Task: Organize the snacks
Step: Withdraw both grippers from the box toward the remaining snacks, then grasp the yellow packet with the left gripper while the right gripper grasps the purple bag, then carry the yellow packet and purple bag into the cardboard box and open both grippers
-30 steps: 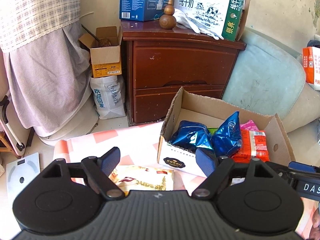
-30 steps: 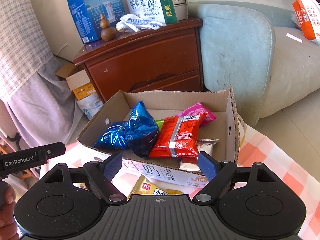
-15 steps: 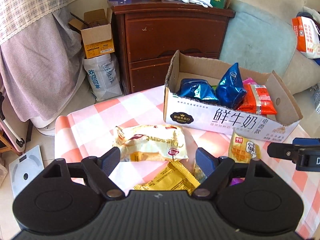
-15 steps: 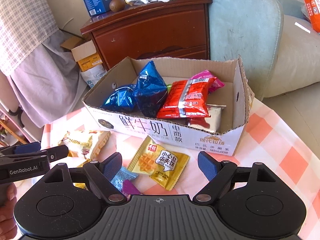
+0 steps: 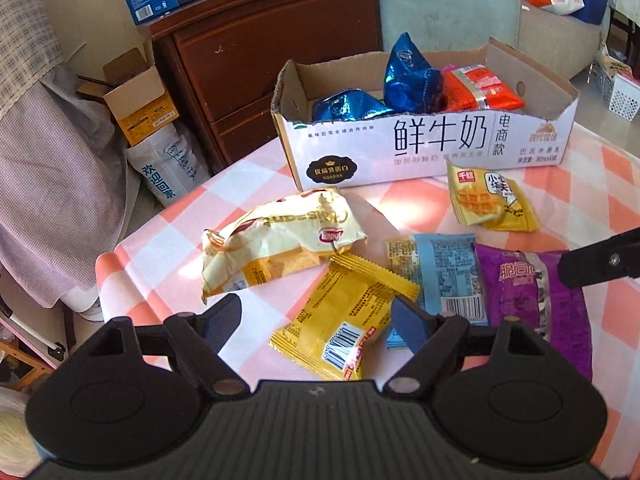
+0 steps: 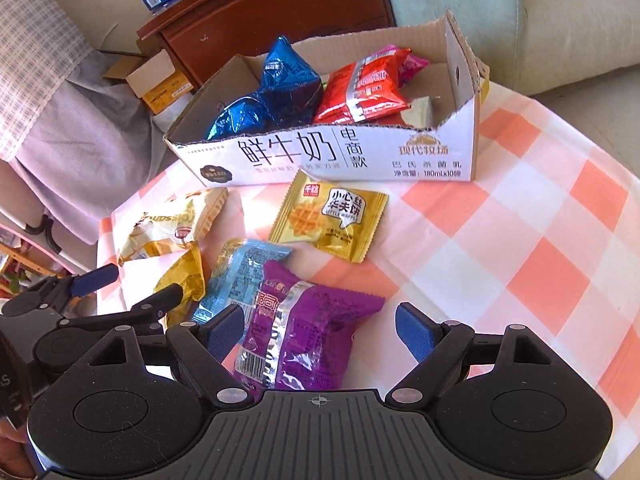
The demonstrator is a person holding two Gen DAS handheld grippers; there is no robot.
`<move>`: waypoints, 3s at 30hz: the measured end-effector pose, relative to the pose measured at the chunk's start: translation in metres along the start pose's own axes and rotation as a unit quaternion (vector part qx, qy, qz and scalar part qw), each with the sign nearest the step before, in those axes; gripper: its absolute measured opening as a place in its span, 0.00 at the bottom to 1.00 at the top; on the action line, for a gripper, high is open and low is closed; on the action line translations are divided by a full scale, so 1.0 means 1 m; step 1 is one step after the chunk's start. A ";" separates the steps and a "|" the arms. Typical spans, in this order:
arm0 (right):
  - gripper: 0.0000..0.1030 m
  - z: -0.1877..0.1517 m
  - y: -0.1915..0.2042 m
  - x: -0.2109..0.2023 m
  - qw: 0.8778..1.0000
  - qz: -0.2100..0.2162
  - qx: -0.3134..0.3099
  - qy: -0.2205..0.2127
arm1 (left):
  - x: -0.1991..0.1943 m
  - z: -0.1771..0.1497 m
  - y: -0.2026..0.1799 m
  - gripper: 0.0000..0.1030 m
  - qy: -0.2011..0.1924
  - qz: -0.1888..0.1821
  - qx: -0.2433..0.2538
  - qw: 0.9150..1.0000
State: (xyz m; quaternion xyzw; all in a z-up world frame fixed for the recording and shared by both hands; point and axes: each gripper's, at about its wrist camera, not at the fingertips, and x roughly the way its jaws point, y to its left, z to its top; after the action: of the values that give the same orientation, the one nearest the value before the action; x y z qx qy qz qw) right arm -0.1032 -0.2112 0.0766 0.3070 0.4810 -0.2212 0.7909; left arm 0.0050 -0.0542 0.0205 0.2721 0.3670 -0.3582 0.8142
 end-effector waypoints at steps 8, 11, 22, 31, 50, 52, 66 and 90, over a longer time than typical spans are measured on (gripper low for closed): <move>0.82 -0.009 0.012 0.017 1.000 0.002 0.015 0.025 | 0.011 -0.005 -0.001 0.79 0.000 -0.004 0.022 1.000; 0.82 -0.010 0.018 0.023 0.999 0.000 0.007 0.032 | 0.016 -0.006 -0.002 0.79 -0.001 0.003 0.029 1.000; 0.71 -0.011 0.015 0.029 0.999 -0.037 -0.026 0.020 | 0.017 -0.012 0.002 0.50 0.026 -0.054 0.013 0.998; 0.71 -0.007 0.010 0.028 0.999 -0.026 -0.021 0.029 | 0.008 -0.008 0.005 0.69 -0.006 -0.051 0.026 0.998; 0.46 -0.011 0.017 0.026 0.997 -0.018 -0.073 0.013 | 0.006 -0.011 -0.007 0.44 0.004 -0.104 0.034 0.994; 0.45 -0.009 0.013 0.024 0.997 -0.016 -0.071 0.012 | 0.002 -0.014 -0.006 0.44 0.007 -0.108 0.030 0.994; 0.70 -0.012 0.015 0.032 0.998 -0.010 -0.049 0.040 | 0.009 -0.017 -0.016 0.49 0.018 -0.076 0.038 0.996; 0.68 -0.012 0.015 0.015 0.996 -0.010 -0.084 -0.012 | -0.015 -0.023 -0.025 0.42 0.007 -0.088 0.006 0.996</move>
State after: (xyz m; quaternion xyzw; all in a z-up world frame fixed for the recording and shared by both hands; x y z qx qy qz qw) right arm -0.0943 -0.1931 0.0633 0.2319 0.4916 -0.1912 0.8173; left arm -0.0308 -0.0477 0.0146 0.2461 0.3929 -0.4287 0.7754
